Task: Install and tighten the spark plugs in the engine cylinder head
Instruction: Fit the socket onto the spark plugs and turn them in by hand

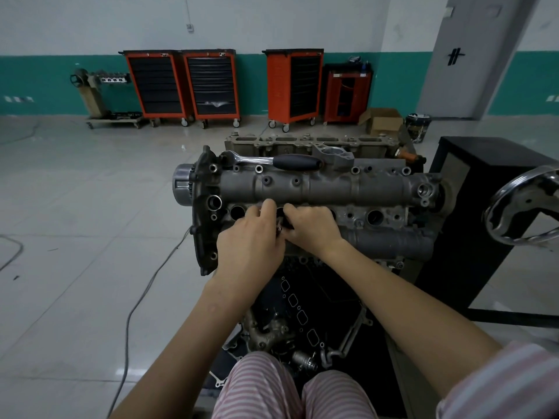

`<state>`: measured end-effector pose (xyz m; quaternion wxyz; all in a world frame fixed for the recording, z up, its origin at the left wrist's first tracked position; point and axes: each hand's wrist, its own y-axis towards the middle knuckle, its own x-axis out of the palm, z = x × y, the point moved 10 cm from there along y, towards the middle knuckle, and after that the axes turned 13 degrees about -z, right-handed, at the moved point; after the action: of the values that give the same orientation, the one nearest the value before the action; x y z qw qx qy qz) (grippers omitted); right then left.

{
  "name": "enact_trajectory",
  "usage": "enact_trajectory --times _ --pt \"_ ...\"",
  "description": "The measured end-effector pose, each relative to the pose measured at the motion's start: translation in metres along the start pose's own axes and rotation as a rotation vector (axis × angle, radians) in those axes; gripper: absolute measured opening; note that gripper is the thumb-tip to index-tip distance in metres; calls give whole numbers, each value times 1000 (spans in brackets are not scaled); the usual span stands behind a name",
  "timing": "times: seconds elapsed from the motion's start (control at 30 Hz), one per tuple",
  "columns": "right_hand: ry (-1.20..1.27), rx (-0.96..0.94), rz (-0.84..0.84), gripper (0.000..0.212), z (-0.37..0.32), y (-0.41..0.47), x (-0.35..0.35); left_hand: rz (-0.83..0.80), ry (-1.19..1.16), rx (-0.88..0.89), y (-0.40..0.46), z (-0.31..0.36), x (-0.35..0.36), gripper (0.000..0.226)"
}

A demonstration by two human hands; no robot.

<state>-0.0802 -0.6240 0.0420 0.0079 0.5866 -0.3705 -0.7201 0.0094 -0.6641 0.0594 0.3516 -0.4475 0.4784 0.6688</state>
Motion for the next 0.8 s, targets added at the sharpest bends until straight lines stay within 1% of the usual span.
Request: enact_trajectory --times 0.1,0.17,0.2,0.27,0.3,0.37,0.4,0.47,0.53,0.67,0.73,0.77,0.8 --pt "-25 -8 -32 25 1 0 5 -78 -3 -128 0 -11 9 49" --pt "-26 -2 20 20 0 -1 0 -111 1 -185 0 -15 12 54" --pt "-12 -1 40 18 0 -2 -3 -113 24 -186 1 -13 11 54" --pt "7 -19 70 16 -2 -2 -5 -87 73 -164 1 -8 6 46" --pt "1 -17 65 17 -1 -2 -4 -65 81 -146 0 -5 3 38" --pt "-28 2 44 24 0 -1 -3 -22 66 -94 -1 0 -4 18" --pt "-39 11 38 28 0 -1 -3 -3 53 -71 -2 1 -7 11" --pt "-51 20 40 31 0 -1 -3 9 39 -58 -3 0 -11 14" --pt "-66 20 40 30 0 0 -2 -27 22 -64 -3 -3 -8 16" --pt "-58 -16 43 29 -2 -1 -2 -89 -15 -84 -6 -6 7 31" --pt "-53 -39 54 22 -3 -3 -3 -105 -38 -125 -4 -8 11 39" --pt "-58 -40 56 16 -3 -3 -5 -103 -29 -141 -3 -8 12 41" --pt "-61 -37 66 16 -3 -2 -7 -88 -15 -151 -2 -7 11 41"
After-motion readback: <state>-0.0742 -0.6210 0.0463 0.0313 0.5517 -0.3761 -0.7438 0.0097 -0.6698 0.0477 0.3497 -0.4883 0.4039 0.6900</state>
